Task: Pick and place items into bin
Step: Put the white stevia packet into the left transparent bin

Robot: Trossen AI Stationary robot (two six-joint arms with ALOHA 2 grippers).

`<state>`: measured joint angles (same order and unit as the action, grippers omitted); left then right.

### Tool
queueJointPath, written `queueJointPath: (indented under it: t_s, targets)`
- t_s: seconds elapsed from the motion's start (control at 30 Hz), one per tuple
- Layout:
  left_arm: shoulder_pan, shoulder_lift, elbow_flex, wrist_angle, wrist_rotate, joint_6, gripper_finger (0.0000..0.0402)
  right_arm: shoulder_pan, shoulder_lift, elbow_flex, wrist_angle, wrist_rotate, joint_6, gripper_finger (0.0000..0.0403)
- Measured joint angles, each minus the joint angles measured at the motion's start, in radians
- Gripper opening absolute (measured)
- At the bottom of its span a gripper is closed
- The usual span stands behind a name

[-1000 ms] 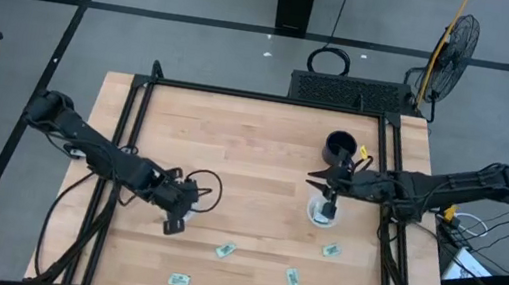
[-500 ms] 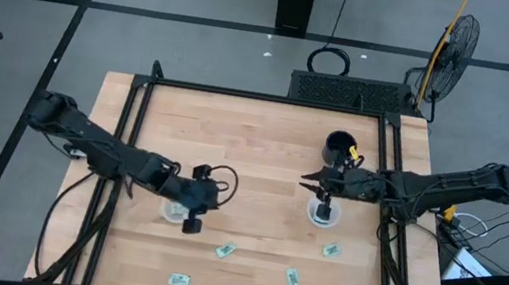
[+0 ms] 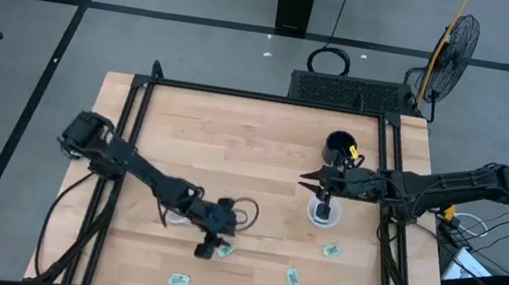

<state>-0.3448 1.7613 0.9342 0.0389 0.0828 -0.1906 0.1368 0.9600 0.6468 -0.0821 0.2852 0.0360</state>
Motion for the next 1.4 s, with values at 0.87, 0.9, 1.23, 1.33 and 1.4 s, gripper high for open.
queueJointPath:
  t_s: [0.87,0.9,1.23,1.33,1.4]
  targets:
    - [0.068,-0.032,0.001,-0.155,-0.037,0.132,0.0015,0.000,0.000,0.000,0.002,0.000,-0.002,0.0075]
    - [0.070,-0.076,0.002,-0.206,-0.053,0.150,0.0013,0.000,0.000,0.000,0.001,0.000,0.002,0.0075]
    - [0.044,-0.532,-0.009,-0.792,-0.210,-0.124,0.0004,0.000,0.000,0.000,-0.006,0.000,0.004,0.0075]
    - [0.031,-0.595,-0.086,-0.782,-0.217,-0.234,0.0009,0.000,0.000,0.000,-0.006,0.000,0.005,0.0075]
    - [0.022,-0.612,-0.168,-0.712,-0.189,-0.278,0.0010,0.000,0.000,0.000,-0.008,0.000,0.010,0.0075]
